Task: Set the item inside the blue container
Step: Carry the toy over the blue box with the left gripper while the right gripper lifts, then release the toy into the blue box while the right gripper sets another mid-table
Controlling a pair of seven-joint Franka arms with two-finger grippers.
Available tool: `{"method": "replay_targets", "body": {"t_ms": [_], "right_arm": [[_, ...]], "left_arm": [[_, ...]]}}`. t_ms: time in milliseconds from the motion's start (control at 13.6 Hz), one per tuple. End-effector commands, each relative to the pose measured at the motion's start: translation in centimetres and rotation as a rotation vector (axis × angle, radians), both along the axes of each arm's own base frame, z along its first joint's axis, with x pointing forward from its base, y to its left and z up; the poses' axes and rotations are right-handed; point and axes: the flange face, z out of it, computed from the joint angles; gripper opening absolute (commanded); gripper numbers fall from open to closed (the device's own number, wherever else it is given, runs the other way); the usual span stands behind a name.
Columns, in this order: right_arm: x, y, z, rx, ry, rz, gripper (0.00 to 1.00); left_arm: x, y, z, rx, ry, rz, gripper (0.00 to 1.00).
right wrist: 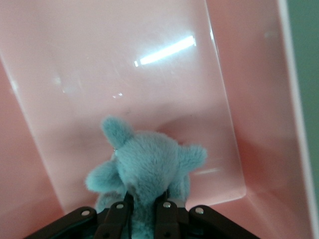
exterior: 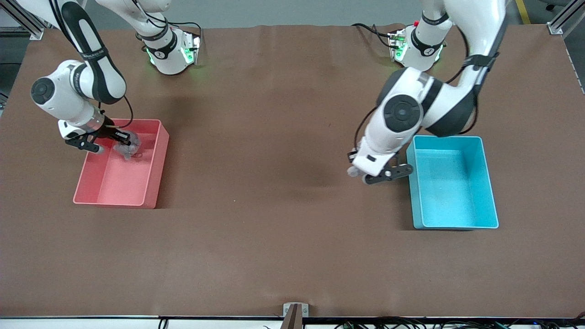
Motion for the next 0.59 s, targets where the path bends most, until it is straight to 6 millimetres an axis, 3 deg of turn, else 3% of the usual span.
{"method": "replay_targets", "body": {"t_ms": [0, 148, 295, 443, 516], "right_arm": [[3.8, 0.1, 8.0, 0.026, 0.022, 0.016, 0.0], [7.2, 1.2, 14.2, 0.033, 0.055, -0.001, 0.0], [9.4, 4.6, 19.9, 0.025, 0.071, -0.048, 0.0], [10.6, 11.6, 22.8, 0.0, 0.07, -0.124, 0.0], [10.9, 16.5, 23.8, -0.014, 0.054, -0.175, 0.0]], "left_arm": [[-1.6, 7.3, -0.5, 0.025, 0.02, -0.082, 0.11], [-0.8, 11.4, -1.1, 0.016, 0.02, -0.106, 0.11], [-0.3, 15.0, -2.4, 0.003, 0.026, -0.136, 0.11], [-0.1, 17.7, -3.8, -0.008, 0.011, -0.16, 0.11], [0.0, 18.7, -4.3, -0.003, 0.004, -0.183, 0.11]]}}
